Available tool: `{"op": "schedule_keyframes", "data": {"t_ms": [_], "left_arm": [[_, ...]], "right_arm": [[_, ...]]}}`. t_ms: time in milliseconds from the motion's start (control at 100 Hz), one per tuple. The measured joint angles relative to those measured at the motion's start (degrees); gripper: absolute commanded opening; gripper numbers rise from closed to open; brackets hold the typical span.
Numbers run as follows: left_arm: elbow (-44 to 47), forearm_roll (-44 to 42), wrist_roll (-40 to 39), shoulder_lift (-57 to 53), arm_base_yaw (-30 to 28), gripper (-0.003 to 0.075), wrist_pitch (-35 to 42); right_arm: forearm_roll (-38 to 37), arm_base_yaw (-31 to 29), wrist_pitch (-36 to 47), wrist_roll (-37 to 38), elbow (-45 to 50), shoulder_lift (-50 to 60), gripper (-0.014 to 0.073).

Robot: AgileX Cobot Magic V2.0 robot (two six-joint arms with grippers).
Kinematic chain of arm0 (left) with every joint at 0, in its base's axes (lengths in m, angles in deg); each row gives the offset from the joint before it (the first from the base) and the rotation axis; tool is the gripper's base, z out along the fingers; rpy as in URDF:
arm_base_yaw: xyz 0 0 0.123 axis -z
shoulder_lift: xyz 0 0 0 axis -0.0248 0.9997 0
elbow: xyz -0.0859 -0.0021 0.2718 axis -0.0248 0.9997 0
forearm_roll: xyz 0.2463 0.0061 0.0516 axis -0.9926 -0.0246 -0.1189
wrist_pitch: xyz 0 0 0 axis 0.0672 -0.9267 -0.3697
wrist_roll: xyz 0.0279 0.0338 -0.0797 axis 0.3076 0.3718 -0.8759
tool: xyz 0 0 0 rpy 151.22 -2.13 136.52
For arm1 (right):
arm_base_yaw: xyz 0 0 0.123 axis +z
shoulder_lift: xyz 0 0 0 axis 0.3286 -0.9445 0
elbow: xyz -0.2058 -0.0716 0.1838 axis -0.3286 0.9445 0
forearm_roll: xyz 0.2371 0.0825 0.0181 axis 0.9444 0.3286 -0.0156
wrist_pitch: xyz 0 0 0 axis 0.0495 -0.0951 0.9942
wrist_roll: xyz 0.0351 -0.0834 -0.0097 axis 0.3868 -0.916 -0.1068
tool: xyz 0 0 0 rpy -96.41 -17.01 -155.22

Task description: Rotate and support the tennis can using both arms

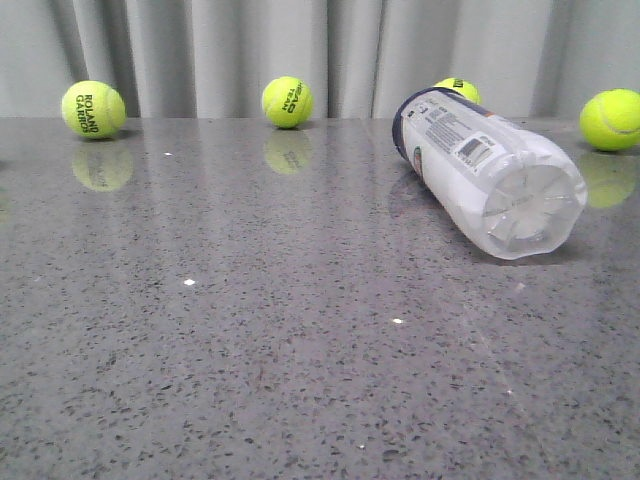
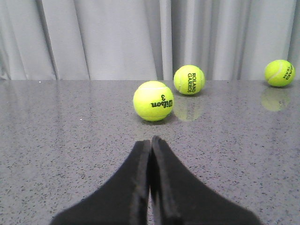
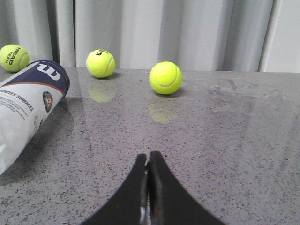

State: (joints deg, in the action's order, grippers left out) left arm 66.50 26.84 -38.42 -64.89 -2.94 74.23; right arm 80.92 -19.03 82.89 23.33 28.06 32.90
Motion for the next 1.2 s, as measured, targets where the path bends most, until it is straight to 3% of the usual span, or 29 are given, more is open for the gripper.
{"op": "schedule_keyframes", "data": {"t_ms": [880, 1040, 1200], "left_arm": [[0.0, 0.0, 0.0, 0.0, 0.0, -0.0020, 0.0], [0.0, 0.0, 0.0, 0.0, 0.0, -0.0020, 0.0], [0.0, 0.0, 0.0, 0.0, 0.0, -0.0020, 0.0]], "right_arm": [[0.7, 0.0, 0.8, 0.0, -0.4, 0.0, -0.0068], [1.0, 0.0, -2.6, 0.0, -6.8, -0.8, -0.0068], [1.3, 0.0, -9.7, 0.0, -17.3, -8.9, -0.0068]]}}
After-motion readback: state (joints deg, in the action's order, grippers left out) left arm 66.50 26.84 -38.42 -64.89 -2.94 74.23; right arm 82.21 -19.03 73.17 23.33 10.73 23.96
